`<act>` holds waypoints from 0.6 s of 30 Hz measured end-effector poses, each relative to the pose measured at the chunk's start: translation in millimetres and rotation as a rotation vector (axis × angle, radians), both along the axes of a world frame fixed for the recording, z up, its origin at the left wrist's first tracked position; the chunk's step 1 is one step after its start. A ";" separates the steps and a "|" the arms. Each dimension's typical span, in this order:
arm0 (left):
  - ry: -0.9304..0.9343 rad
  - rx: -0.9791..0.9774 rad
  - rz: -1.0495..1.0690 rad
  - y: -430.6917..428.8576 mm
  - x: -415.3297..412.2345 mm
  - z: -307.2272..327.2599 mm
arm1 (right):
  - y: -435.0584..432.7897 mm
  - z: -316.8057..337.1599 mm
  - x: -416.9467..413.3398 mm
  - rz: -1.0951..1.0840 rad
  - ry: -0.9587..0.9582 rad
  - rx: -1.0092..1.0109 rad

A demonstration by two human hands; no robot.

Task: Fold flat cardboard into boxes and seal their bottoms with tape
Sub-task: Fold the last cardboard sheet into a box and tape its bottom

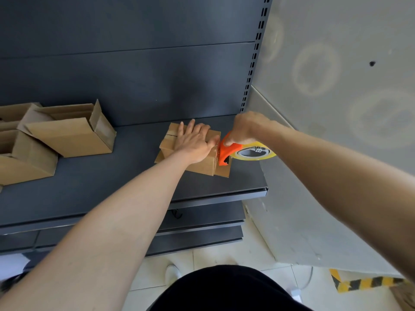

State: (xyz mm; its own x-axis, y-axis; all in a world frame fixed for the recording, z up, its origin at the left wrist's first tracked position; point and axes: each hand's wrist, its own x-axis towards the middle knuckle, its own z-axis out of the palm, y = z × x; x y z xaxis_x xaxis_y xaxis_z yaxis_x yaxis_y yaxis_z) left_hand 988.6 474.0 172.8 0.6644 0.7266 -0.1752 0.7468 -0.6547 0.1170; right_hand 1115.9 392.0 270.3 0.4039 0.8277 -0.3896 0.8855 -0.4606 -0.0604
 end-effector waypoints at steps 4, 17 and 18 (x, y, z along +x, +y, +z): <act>-0.010 -0.026 0.032 0.4 -2.8 2.0 | 6.0 1.9 -14.3 0.040 -0.096 0.057; -0.022 -0.205 0.015 2.2 -16.1 15.7 | -3.6 -27.4 -25.5 0.202 -0.354 0.074; -0.027 -0.197 0.015 1.2 -18.8 15.9 | -1.2 -29.6 -23.8 0.195 -0.356 0.096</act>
State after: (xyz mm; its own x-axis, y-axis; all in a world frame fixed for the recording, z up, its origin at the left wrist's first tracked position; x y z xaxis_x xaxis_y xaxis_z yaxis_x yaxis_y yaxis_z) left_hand 969.8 475.2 188.6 0.6605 0.6895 -0.2972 0.7508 -0.6061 0.2624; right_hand 1092.1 390.8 240.7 0.3319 0.9276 -0.1713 0.9288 -0.2896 0.2313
